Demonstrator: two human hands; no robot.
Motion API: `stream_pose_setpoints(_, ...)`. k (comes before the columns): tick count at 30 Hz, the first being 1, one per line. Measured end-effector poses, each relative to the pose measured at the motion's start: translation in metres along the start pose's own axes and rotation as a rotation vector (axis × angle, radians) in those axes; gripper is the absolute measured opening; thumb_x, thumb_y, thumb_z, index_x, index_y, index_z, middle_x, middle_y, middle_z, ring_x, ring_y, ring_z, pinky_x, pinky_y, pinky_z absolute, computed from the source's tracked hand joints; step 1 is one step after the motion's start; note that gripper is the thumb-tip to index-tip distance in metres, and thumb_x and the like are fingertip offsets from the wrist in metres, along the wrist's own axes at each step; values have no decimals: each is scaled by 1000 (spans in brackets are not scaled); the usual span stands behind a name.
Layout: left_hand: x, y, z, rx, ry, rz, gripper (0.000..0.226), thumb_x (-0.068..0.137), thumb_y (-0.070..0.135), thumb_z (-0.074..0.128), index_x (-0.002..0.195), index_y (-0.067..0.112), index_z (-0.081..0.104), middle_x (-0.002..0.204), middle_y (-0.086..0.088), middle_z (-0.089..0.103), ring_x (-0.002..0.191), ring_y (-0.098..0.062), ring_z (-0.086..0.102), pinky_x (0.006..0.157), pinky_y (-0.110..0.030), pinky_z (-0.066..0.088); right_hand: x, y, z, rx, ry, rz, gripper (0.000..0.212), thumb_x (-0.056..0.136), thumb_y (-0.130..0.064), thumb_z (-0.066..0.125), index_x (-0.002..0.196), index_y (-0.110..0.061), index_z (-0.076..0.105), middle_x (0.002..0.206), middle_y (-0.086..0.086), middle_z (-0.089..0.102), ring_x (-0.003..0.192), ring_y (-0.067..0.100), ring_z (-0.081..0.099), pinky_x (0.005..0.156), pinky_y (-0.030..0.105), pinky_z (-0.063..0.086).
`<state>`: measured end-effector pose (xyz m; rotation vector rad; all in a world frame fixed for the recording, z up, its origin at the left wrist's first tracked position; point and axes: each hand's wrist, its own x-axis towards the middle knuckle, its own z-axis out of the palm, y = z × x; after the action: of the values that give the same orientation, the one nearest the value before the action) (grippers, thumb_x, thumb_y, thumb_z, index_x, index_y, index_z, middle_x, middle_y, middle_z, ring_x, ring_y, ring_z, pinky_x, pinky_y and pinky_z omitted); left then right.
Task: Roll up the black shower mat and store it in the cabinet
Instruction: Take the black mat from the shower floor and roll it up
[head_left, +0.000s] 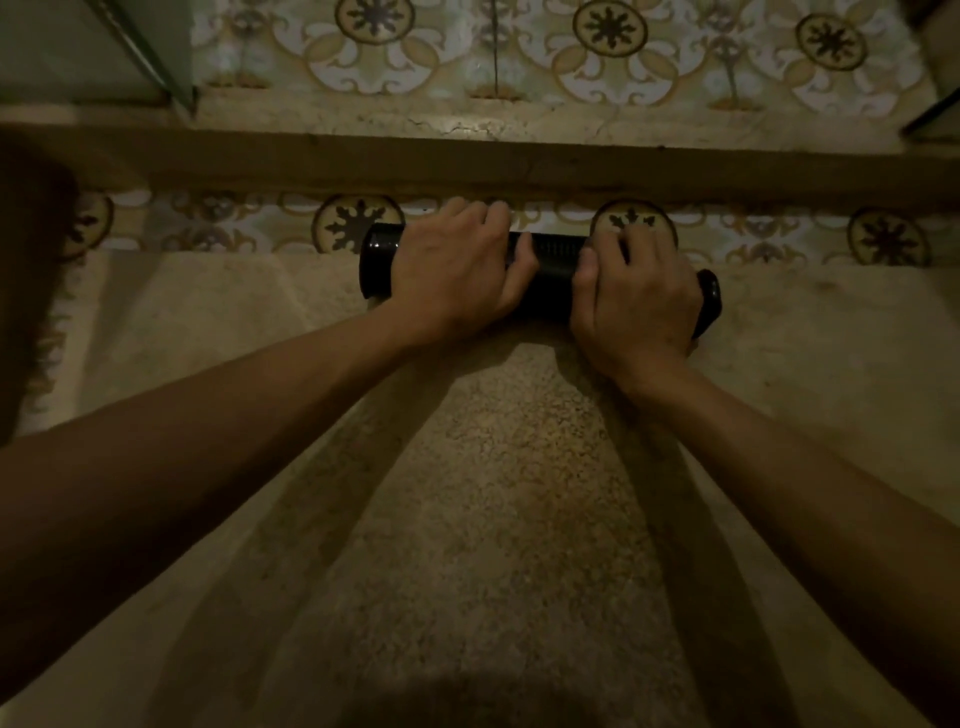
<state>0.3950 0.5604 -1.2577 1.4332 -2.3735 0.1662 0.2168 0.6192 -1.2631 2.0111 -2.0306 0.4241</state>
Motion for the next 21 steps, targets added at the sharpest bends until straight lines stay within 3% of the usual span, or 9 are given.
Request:
stream_pose_setpoints(5, 20, -3, -3, -59, -38, -59, 40, 99, 44, 30, 75, 18, 49, 66, 0, 51, 55, -19, 47, 51, -31, 29, 41, 6, 4, 34, -70, -40, 50, 101, -35, 30, 82, -8, 67, 78, 15, 66, 65, 29, 51, 58, 36, 30)
stream_pose_setpoints(9, -1, -3, 2, -5, 77, 8, 36, 101, 42, 34, 95, 13, 54, 89, -8, 56, 80, -24, 51, 63, -35, 33, 41, 7, 4, 33, -51, -31, 48, 101, -34, 32, 80, -9, 67, 74, 14, 65, 63, 31, 54, 56, 35, 29)
stream_pose_setpoints(12, -16, -8, 8, 34, 58, 65, 52, 98, 56, 34, 111, 11, 55, 105, -15, 54, 93, -30, 48, 77, -41, 36, 46, 7, 4, 51, -90, -9, 49, 100, -35, 33, 70, -11, 63, 60, 7, 52, 53, 25, 43, 53, 33, 28)
stream_pose_setpoints(15, -12, -17, 8, 34, 19, 146, 71, 88, 72, 36, 115, 9, 55, 106, -16, 54, 91, -31, 48, 75, -40, 37, 54, 9, 6, 54, -144, 13, 56, 102, -38, 31, 60, -13, 57, 48, -1, 39, 42, 21, 38, 47, 29, 24)
stream_pose_setpoints(18, 6, -20, 1, 67, -57, 190, 78, 80, 83, 37, 107, 11, 53, 99, -14, 55, 86, -29, 49, 62, -33, 33, 57, 9, 7, 56, -168, 33, 61, 102, -50, 26, 64, -17, 60, 56, -1, 47, 50, 22, 48, 49, 29, 28)
stream_pose_setpoints(21, 19, -21, -3, 95, -149, 182, 87, 70, 94, 35, 104, 16, 56, 95, -11, 55, 85, -28, 49, 58, -31, 29, 54, 9, 6, 23, -120, -17, 62, 99, -60, 24, 87, -17, 67, 83, 6, 59, 78, 26, 57, 60, 33, 35)
